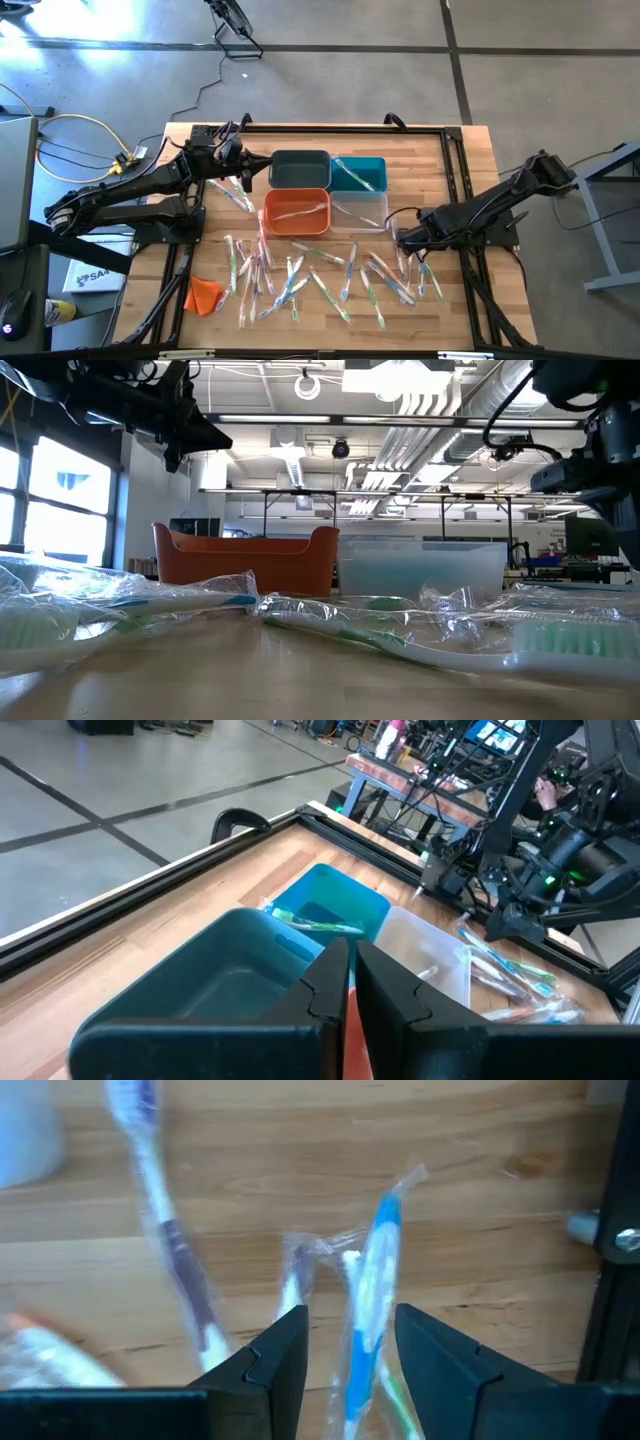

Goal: Pick & Place Toothbrushes
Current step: Put the blue toothbrush into the left blue bin

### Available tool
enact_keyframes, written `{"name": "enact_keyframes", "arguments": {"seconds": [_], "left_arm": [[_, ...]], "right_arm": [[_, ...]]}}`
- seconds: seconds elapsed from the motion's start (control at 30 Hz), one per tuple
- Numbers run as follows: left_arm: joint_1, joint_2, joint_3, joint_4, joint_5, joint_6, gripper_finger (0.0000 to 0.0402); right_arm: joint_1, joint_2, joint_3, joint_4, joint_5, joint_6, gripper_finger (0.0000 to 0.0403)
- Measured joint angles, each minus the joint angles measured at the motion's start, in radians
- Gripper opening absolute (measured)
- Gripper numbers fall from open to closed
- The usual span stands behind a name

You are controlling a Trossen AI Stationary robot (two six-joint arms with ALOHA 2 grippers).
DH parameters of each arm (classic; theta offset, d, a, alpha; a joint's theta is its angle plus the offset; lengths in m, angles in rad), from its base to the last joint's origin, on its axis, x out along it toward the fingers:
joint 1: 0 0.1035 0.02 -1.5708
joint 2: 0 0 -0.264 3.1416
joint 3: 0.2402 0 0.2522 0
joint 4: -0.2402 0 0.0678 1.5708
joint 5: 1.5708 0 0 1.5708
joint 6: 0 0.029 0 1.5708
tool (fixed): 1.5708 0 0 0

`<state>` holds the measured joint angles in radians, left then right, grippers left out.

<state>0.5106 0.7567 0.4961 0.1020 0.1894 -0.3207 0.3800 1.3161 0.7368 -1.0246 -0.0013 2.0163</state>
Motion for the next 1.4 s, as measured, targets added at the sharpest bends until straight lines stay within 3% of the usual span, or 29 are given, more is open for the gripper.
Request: {"name": "enact_keyframes", "arguments": {"seconds": [0.6,0.8,1.03,1.3,1.4], "left_arm": [[0.000,0.000,0.000,0.000,0.000,0.001,0.0019],[0.000,0.000,0.000,0.000,0.000,0.001,0.0019],[0.000,0.000,0.000,0.000,0.000,0.001,0.0019],[0.000,0.000,0.000,0.000,0.000,0.001,0.0019],[0.000,0.000,0.000,0.000,0.000,0.001,0.0019]], "right_arm": [[0.000,0.186,0.000,0.008,-0.022,-0.003,0.0143],[0.000,0.213,0.000,0.008,-0.014,-0.032,0.0109],[0.000,0.207,0.000,0.008,-0.014,-0.057,0.0046],[0.000,0.176,0.000,-0.011,-0.049,-0.058,0.0069],[0.000,0.152,0.000,-0.022,-0.052,-0.058,0.0057]]}}
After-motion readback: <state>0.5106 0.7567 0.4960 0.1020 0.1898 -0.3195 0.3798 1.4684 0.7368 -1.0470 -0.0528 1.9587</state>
